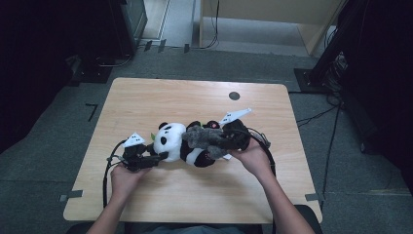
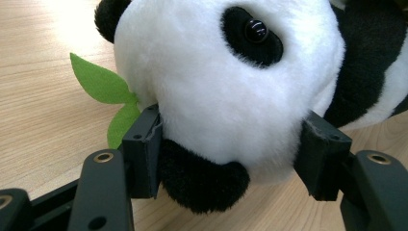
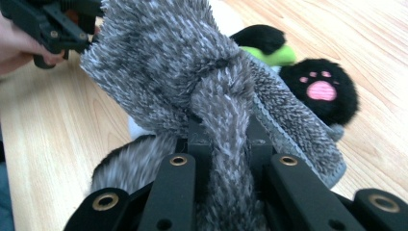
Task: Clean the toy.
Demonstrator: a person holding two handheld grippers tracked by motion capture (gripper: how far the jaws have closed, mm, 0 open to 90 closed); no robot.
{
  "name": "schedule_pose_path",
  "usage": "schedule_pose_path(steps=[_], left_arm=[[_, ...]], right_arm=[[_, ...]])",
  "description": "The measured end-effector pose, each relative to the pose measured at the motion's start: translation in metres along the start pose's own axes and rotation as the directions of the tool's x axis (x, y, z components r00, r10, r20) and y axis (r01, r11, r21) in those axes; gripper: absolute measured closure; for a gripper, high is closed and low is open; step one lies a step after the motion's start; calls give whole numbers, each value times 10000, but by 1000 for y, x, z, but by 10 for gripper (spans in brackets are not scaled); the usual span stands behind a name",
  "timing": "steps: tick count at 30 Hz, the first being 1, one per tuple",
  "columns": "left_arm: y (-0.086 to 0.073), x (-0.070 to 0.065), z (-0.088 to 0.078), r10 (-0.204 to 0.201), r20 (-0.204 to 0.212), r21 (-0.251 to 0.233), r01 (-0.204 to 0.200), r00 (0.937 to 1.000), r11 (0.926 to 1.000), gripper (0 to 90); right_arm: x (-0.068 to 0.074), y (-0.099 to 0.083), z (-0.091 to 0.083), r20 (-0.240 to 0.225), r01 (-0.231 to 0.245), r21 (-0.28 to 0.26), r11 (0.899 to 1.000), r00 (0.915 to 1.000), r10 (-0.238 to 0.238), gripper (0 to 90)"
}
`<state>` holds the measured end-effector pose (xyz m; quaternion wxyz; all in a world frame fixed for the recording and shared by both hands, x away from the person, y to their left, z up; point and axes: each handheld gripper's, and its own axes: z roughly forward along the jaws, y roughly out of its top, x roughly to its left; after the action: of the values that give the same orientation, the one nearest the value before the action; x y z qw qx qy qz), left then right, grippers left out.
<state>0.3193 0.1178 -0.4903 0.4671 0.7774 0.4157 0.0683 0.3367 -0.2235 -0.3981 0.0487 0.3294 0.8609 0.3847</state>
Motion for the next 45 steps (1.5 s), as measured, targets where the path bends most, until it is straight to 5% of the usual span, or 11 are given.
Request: schedule_pose_path(steps=[10, 18, 32, 39, 45], left_arm=[[0, 1, -1, -68, 106, 4, 68, 9999, 10000, 351], [0, 1, -1, -114, 123, -7, 114, 9999, 9999, 350], [0, 2, 0, -159, 105, -99, 160, 9998, 9998, 349], [0, 3, 0, -167, 132, -49, 167, 9998, 9998, 347], [-1, 3, 0, -143, 45, 54, 143, 9999, 9999, 344]], right_arm=[[12, 27, -18, 119, 250, -773, 9967, 9996, -241, 792], [19, 64, -10, 46, 397, -1132, 9928, 9992, -394, 792], [34, 116, 54, 348, 673, -266, 9974, 9972, -664, 791], [44, 112, 96, 223, 700, 635, 9955, 9972, -716, 791], [52, 103, 105, 91, 755, 661, 9950, 9970, -763, 791]])
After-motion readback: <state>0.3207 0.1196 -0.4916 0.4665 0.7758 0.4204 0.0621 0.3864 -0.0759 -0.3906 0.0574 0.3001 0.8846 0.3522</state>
